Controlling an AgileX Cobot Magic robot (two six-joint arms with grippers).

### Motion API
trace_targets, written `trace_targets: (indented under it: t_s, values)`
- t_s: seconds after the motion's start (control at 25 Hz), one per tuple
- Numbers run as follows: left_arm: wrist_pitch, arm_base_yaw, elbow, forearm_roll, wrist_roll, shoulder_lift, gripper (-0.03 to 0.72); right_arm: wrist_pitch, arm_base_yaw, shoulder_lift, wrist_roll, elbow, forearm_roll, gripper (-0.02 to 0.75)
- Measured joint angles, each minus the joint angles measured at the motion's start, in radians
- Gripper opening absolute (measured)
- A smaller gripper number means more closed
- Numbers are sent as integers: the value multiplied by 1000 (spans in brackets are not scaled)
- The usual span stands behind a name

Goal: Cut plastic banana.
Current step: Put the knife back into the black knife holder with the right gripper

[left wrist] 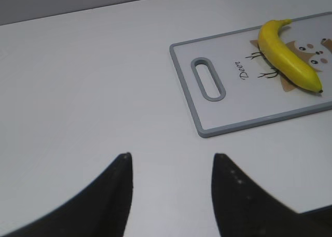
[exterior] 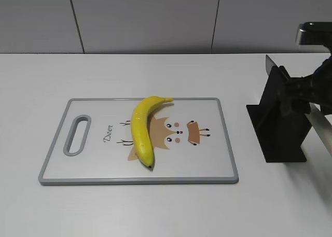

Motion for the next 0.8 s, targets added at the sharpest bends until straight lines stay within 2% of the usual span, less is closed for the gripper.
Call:
trace_targets:
  t_s: [0.32,0.64,0.8]
  values:
    - [0,0,0,0,0,0,481,195,0,-52,-159,-55,26,599]
    - [-1,0,0,0,0,0,480,330,0,-344,-260,-54,83,596]
    - [-1,0,0,0,0,0,480,358,0,-517,-305,5,90,595]
